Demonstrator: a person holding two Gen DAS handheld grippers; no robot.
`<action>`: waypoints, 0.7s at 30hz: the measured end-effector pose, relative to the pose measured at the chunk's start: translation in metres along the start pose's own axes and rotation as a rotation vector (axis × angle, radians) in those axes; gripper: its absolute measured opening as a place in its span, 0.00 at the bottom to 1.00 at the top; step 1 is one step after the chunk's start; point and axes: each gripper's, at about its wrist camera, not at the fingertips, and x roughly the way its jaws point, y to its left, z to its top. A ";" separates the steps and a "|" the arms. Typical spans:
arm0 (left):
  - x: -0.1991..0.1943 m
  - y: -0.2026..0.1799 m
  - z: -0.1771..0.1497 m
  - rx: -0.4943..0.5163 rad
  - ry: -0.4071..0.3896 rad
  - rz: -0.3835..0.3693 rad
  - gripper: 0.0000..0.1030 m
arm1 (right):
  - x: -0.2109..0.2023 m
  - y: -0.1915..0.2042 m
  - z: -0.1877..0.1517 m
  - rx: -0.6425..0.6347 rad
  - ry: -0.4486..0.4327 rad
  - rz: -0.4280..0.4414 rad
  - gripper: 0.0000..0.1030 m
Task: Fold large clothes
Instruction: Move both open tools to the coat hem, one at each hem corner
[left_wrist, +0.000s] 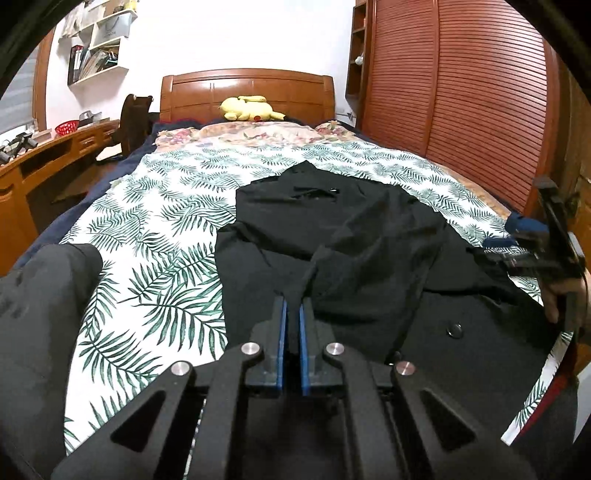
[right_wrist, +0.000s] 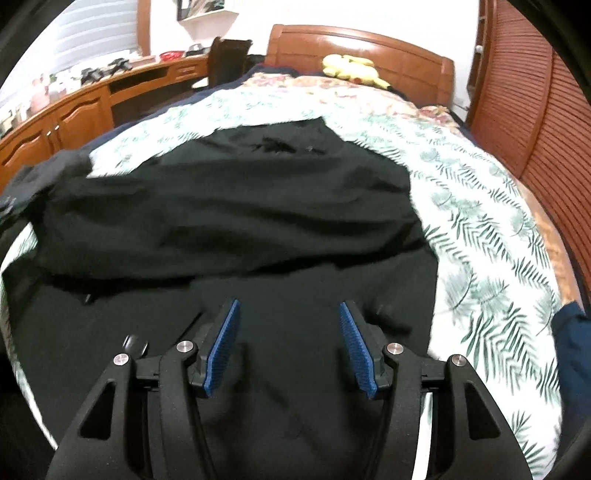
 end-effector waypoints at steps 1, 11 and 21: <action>0.001 0.001 0.000 -0.002 0.003 -0.004 0.04 | 0.003 -0.004 0.006 0.007 0.000 -0.006 0.55; 0.008 0.011 -0.010 -0.008 0.055 -0.008 0.14 | 0.081 -0.041 0.056 0.075 0.094 -0.037 0.55; -0.009 0.016 -0.028 -0.024 0.091 0.051 0.23 | 0.118 -0.049 0.035 0.087 0.226 -0.023 0.62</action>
